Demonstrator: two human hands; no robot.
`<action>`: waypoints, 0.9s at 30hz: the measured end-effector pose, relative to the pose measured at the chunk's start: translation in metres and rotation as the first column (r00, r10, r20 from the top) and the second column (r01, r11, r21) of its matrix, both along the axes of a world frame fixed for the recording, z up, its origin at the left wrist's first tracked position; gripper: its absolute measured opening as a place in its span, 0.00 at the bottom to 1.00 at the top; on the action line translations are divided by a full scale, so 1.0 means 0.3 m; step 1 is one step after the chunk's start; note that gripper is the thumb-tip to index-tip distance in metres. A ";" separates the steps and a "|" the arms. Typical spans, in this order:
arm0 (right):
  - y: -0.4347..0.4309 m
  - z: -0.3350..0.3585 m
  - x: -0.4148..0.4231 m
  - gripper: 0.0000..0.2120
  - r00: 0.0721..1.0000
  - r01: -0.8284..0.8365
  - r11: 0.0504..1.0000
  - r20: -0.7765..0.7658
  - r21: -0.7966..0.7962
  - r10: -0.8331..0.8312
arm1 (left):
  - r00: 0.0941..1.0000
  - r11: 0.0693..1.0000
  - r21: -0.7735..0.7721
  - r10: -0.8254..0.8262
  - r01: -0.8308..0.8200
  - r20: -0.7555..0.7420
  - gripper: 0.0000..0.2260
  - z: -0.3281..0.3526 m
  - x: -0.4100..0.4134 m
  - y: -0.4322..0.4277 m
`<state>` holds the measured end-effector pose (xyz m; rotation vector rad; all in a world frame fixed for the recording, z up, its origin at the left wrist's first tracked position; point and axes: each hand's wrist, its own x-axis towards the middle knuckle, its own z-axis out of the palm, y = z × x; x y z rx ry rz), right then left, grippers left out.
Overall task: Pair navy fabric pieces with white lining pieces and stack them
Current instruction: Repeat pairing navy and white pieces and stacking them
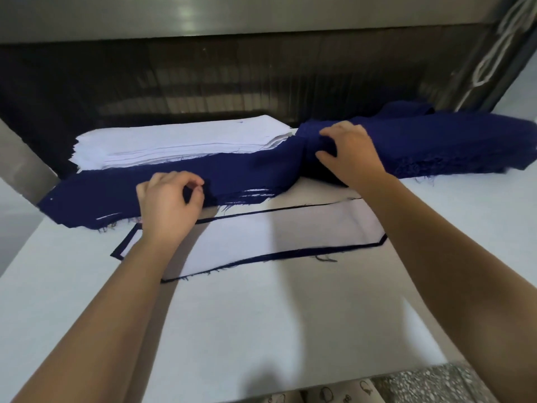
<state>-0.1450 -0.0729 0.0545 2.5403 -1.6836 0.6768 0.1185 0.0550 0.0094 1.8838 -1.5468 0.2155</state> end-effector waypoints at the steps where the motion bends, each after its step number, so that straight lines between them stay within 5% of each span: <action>1: -0.011 0.002 0.003 0.21 1.000 0.006 1.000 -0.008 0.027 -0.006 | 1.000 1.000 0.003 -0.014 0.014 -0.010 0.06 0.004 -0.021 -0.027; 8: -0.044 0.024 0.006 0.15 0.996 -0.003 0.997 -0.093 0.074 0.010 | 0.996 0.997 0.066 -0.042 0.047 -0.074 0.08 0.009 -0.107 -0.125; 19: -0.084 0.022 -0.036 0.10 0.905 0.082 0.972 0.393 0.218 -0.164 | 0.993 0.985 0.157 -0.059 0.075 -0.104 0.09 -0.011 -0.154 -0.145; 27: -0.097 0.023 -0.069 0.11 0.861 -0.016 0.962 0.493 0.273 -0.126 | 0.991 0.985 0.158 -0.053 0.072 -0.119 0.09 -0.022 -0.155 -0.140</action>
